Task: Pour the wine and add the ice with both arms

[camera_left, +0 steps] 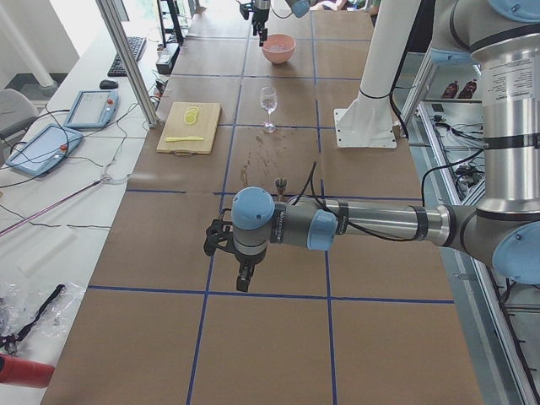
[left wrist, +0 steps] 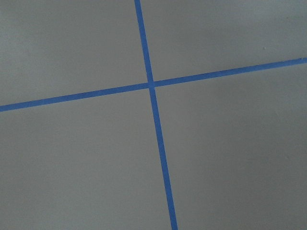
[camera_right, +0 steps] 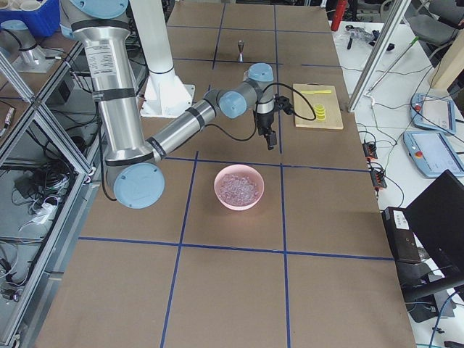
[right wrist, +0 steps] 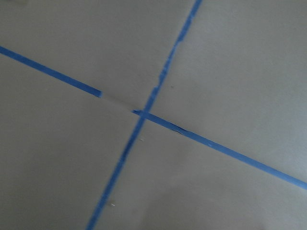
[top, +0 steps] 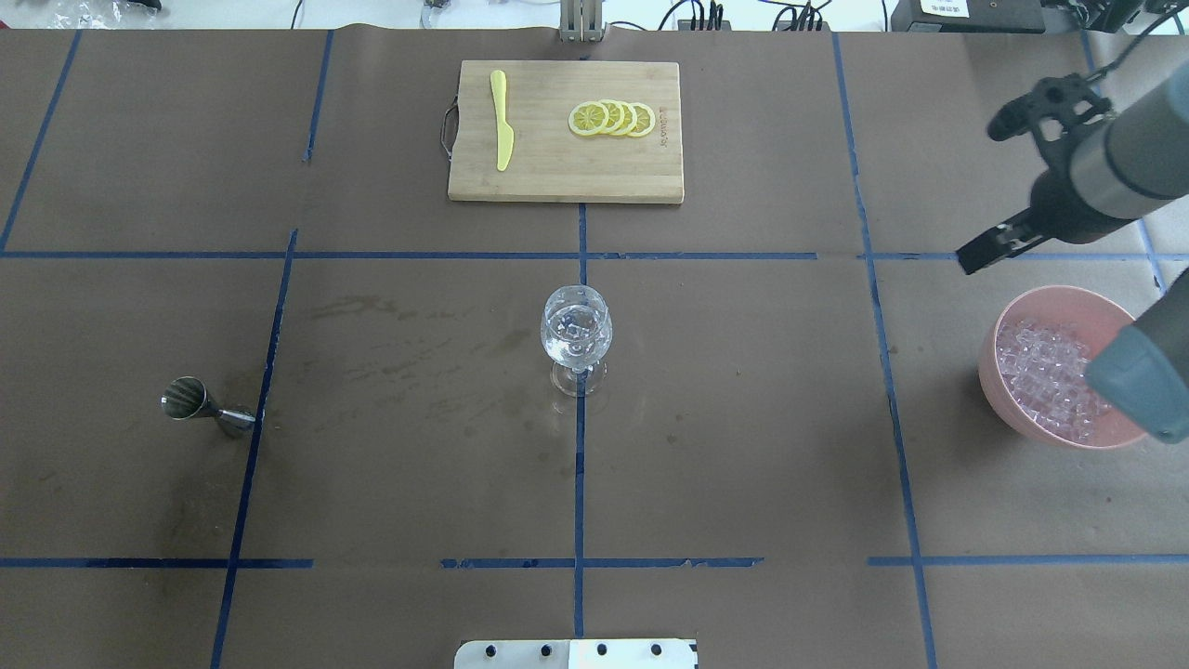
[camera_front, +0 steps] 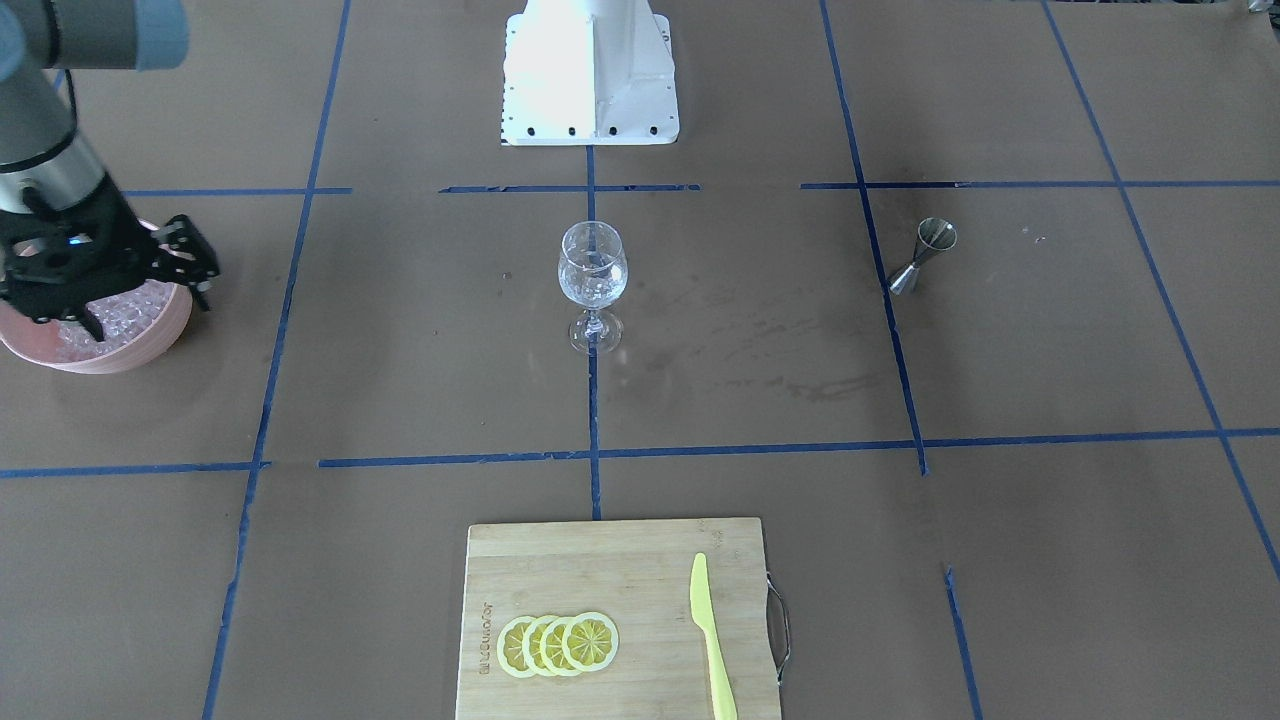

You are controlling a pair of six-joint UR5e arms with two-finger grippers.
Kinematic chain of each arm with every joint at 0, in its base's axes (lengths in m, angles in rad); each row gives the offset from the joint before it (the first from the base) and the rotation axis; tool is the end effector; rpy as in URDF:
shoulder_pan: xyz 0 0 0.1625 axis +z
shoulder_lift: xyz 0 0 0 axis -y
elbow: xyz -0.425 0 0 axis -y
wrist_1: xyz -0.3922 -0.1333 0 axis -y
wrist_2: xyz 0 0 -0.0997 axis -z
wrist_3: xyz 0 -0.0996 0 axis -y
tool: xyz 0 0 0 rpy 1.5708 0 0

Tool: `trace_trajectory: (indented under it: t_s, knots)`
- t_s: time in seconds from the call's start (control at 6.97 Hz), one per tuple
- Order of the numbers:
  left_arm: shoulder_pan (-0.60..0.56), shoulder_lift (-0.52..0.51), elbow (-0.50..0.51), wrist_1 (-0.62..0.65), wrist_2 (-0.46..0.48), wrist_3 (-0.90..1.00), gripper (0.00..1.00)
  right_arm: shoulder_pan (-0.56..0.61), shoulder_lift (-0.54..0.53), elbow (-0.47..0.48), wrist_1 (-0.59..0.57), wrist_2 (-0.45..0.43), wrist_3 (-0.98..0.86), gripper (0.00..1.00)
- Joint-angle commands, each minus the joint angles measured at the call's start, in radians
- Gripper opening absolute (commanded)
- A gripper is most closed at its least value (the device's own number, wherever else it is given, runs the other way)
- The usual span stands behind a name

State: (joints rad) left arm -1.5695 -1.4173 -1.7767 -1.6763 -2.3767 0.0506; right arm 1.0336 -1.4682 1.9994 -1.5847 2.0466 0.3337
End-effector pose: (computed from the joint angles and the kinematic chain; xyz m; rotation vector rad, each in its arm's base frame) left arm -0.0609 -0.4361 0.6144 0.1691 0.8006 0.1126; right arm -0.1867 -0.4849 0.4142 0.2649 -0.6381 -0.3184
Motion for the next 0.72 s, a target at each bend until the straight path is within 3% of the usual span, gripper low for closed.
trace_trajectory:
  t_s: [0.0, 0.14, 0.29, 0.57]
  knots:
    - [-0.001, 0.0, -0.003, 0.001, 0.001, 0.002, 1.0, 0.182, -0.176, -0.049, 0.011, 0.021, -0.126, 1.0]
    - [0.0, 0.0, -0.001, 0.001, 0.001, 0.002, 1.0, 0.263, -0.204, -0.151, 0.012, 0.024, -0.131, 1.0]
    - [0.0, 0.0, 0.003, 0.001, 0.001, 0.002, 1.0, 0.328, -0.205, -0.201, 0.049, 0.035, -0.25, 1.0]
    - [0.0, -0.002, -0.001, 0.001, 0.001, 0.002, 1.0, 0.413, -0.213, -0.243, 0.041, 0.162, -0.34, 1.0]
